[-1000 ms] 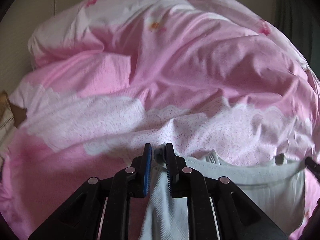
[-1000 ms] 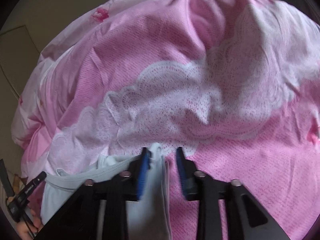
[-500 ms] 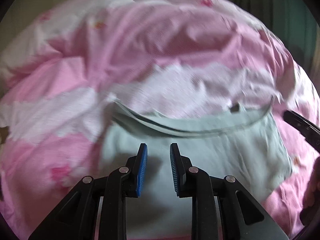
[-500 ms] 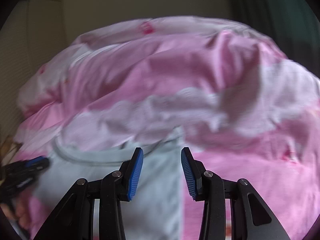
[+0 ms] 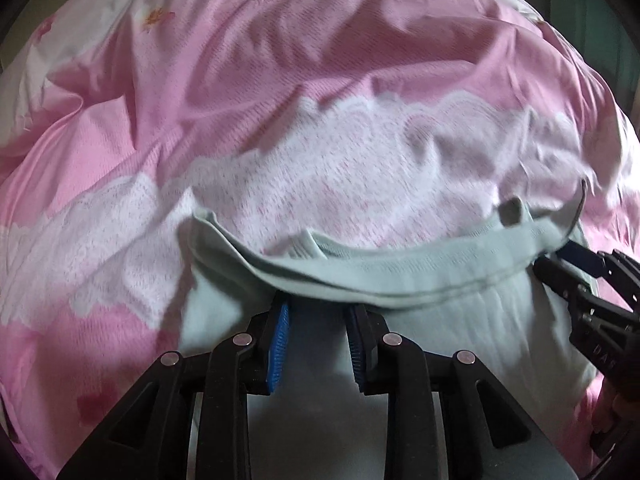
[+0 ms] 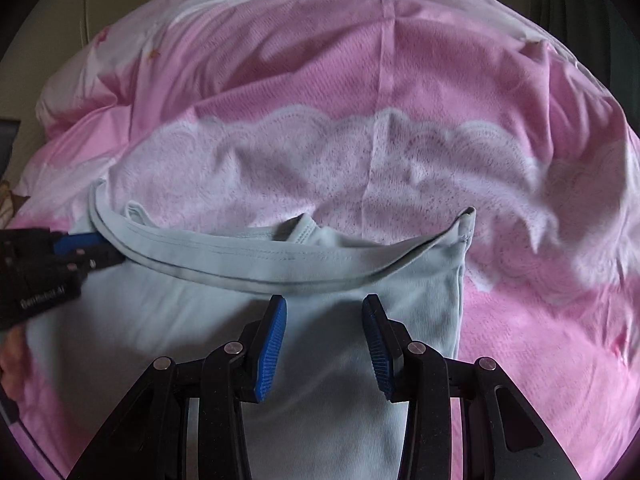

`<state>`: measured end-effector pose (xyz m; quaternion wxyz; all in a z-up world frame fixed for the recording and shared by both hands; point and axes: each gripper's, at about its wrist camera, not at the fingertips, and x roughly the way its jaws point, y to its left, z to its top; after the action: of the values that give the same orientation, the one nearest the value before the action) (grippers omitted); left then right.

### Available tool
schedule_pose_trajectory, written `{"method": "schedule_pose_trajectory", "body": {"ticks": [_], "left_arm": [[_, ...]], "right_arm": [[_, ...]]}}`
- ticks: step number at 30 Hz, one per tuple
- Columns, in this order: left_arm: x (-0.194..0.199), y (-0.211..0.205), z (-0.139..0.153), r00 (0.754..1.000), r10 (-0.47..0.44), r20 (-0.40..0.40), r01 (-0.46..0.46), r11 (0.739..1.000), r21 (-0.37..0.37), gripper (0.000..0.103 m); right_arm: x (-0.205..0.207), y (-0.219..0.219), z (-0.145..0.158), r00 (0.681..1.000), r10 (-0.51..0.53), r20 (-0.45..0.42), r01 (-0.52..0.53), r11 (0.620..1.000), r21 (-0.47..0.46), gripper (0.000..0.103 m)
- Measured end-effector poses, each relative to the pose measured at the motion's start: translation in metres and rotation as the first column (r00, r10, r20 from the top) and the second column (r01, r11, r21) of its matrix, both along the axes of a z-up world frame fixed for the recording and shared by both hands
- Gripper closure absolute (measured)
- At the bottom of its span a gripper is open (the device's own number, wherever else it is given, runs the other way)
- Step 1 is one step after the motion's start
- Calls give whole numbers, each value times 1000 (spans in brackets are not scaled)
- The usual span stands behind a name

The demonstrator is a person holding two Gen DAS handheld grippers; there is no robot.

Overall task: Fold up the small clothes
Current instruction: 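Press the folded shirt flat with both open grippers and lift away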

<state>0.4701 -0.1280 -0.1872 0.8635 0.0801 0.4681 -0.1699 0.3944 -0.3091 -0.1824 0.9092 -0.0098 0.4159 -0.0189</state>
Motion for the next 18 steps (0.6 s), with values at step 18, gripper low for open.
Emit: {"method": "schedule_pose_trajectory", "body": {"ticks": [18], "left_arm": [[5,19,19,998,59,39,-55,995,-86,73]], "right_arm": [[11,-43,17,993,-97,66,90,990,108,62]]}}
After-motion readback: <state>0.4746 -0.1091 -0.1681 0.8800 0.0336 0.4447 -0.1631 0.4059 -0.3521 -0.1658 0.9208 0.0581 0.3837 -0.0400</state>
